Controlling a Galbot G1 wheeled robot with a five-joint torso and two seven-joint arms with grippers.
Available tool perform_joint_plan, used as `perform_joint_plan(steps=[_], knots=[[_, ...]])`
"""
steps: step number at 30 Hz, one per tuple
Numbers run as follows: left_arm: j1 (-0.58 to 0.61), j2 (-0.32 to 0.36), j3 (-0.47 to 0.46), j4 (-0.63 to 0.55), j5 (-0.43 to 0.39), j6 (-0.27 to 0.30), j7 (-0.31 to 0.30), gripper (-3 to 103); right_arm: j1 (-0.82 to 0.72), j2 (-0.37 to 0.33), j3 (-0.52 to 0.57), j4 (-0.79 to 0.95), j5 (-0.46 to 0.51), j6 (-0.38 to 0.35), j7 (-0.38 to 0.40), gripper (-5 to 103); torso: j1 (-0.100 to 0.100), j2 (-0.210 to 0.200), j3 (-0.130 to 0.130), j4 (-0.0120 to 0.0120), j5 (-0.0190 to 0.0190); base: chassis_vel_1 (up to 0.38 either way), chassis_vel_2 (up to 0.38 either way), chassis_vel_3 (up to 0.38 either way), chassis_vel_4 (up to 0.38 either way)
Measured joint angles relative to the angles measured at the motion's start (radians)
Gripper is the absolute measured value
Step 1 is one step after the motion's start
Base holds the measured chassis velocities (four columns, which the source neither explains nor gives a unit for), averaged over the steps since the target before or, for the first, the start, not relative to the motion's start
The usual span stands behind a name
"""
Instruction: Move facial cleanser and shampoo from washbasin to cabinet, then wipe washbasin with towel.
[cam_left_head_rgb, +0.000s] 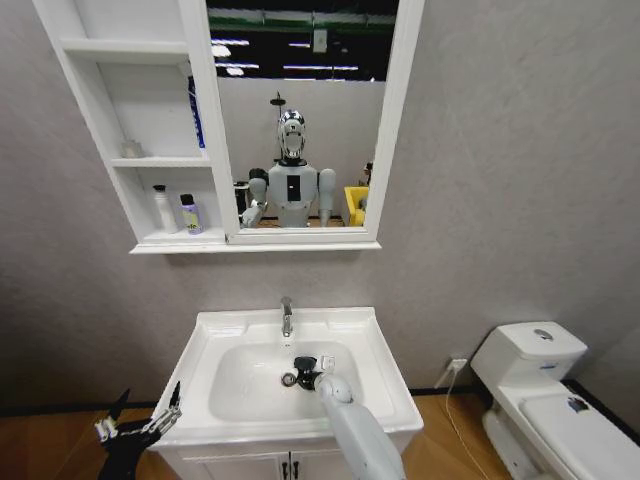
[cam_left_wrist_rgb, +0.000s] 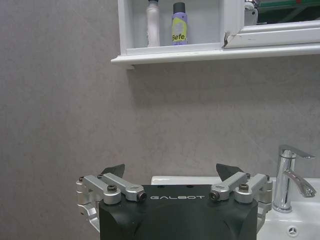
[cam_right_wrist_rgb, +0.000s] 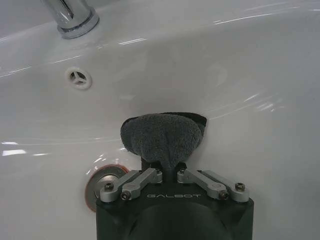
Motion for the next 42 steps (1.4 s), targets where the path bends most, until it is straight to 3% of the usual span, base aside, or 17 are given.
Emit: perform_joint_plan(steps=[3,12,16,31,42], knots=[[0.000,0.000,0.000,0.000,0.000,0.000,0.000,100,-0.032,-0.003,0.002,0.054,-0.004,0.001,0.012,8,0.000,0.000,0.000,0.0001,0.0002,0.000,0.000,0.000,0.000],[0.000,0.000,0.000,0.000,0.000,0.000,0.000,100,-0.112,-0.121,0.034,0.241,0.015,-0.040,0.080,8,0.000,0.000,0.000,0.0000,0.0002,0.000,0.000,0.000,0.000],[0.000,0.000,0.000,0.000,0.000,0.000,0.000,100,-0.122,-0.135,0.033,0.262,0.024,-0.047,0.085,8,0.000,0.000,0.000,0.0000,0.0001,0.000,0.000,0.000,0.000],[0.000,0.000,0.000,0.000,0.000,0.000,0.000,100,-0.082,-0.017,-0.030,0.163,0.055,-0.075,0.062,8,0.000,0.000,0.000,0.0001,-0.0002,0.000,0.000,0.000,0.000],[0.000,0.000,0.000,0.000,0.000,0.000,0.000,100,-0.054,0.001,-0.035,0.103,0.090,-0.078,-0.009,8,0.000,0.000,0.000,0.0001,0.0000,0.000,0.000,0.000,0.000]])
